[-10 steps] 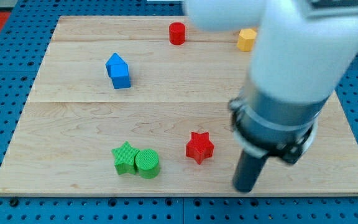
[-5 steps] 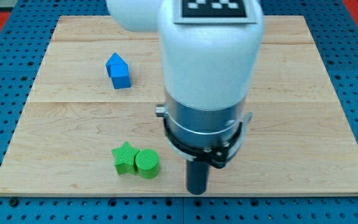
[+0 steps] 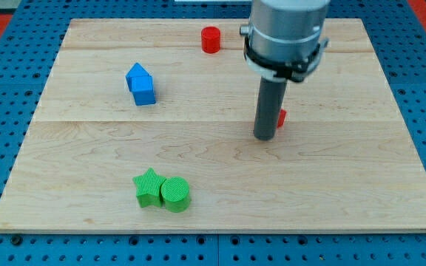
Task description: Push the red star into the red circle
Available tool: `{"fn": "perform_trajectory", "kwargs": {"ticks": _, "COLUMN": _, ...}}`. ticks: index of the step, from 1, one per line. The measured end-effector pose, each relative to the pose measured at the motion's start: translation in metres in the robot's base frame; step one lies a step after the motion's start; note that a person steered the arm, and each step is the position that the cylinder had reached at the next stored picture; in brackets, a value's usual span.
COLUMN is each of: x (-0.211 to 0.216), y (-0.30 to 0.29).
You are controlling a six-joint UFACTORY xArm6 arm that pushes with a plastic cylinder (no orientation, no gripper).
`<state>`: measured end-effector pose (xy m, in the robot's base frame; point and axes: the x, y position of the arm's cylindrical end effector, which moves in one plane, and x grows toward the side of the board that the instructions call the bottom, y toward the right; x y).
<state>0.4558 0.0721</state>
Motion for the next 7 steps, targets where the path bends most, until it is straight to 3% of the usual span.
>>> {"fn": "perform_trajectory", "kwargs": {"ticks": 1, "x": -0.016, "y": 0.011}}
{"fn": "perform_trajectory", "kwargs": {"ticks": 2, "x": 0.001, "y": 0.030}}
{"fn": "perform_trajectory", "kwargs": {"ticks": 3, "x": -0.027, "y": 0.035}}
{"fn": "perform_trajectory", "kwargs": {"ticks": 6, "x": -0.137, "y": -0.071}}
{"fn": "perform_trajectory", "kwargs": {"ticks": 7, "x": -0.152, "y": -0.085}}
